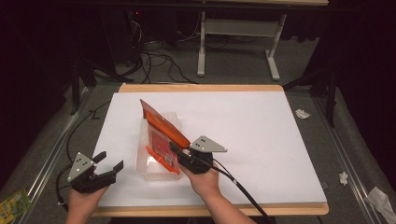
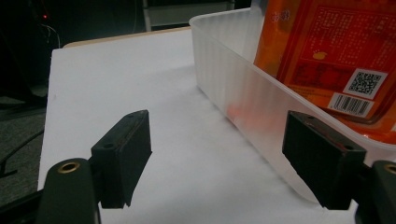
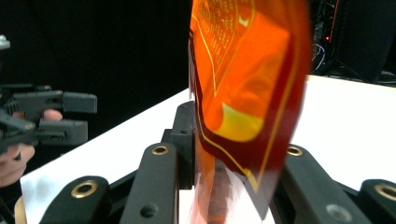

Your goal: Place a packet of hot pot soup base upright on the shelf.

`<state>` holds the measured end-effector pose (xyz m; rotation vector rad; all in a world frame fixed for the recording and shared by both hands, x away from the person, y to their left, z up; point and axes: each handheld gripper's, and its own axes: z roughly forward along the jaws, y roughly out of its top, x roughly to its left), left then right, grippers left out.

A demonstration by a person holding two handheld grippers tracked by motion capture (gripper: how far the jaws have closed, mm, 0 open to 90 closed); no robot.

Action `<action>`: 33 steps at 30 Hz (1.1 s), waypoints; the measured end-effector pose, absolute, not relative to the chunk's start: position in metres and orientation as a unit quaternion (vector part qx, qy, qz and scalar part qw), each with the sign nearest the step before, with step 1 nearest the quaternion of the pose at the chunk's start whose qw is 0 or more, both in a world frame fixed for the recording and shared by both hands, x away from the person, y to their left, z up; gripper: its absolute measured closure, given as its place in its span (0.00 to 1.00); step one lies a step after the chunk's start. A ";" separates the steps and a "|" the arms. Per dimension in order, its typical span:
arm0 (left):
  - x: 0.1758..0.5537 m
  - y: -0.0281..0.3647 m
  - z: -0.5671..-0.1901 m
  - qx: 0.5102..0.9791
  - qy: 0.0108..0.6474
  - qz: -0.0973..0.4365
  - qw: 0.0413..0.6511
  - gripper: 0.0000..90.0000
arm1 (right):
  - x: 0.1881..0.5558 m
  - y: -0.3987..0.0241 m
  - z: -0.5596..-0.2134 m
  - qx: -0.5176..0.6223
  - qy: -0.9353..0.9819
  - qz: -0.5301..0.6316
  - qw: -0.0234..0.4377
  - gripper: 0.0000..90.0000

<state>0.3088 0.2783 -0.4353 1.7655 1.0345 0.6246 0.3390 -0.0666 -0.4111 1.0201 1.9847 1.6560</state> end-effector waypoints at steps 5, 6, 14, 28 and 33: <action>0.309 0.277 -0.436 0.725 0.423 0.255 0.480 0.27 | 0.331 -0.073 -0.421 0.364 0.700 0.587 0.182 0.80; 0.309 0.277 -0.436 0.725 0.423 0.255 0.480 0.27 | 0.331 -0.074 -0.421 0.362 0.700 0.587 0.183 0.80; 0.309 0.277 -0.436 0.725 0.424 0.255 0.480 0.27 | 0.334 -0.074 -0.419 0.367 0.702 0.584 0.178 0.80; 0.309 0.278 -0.437 0.726 0.424 0.254 0.477 0.27 | 0.341 -0.078 -0.415 0.365 0.712 0.577 0.162 0.66; 0.309 0.278 -0.437 0.725 0.424 0.256 0.478 0.27 | 0.344 -0.081 -0.415 0.369 0.714 0.574 0.156 0.54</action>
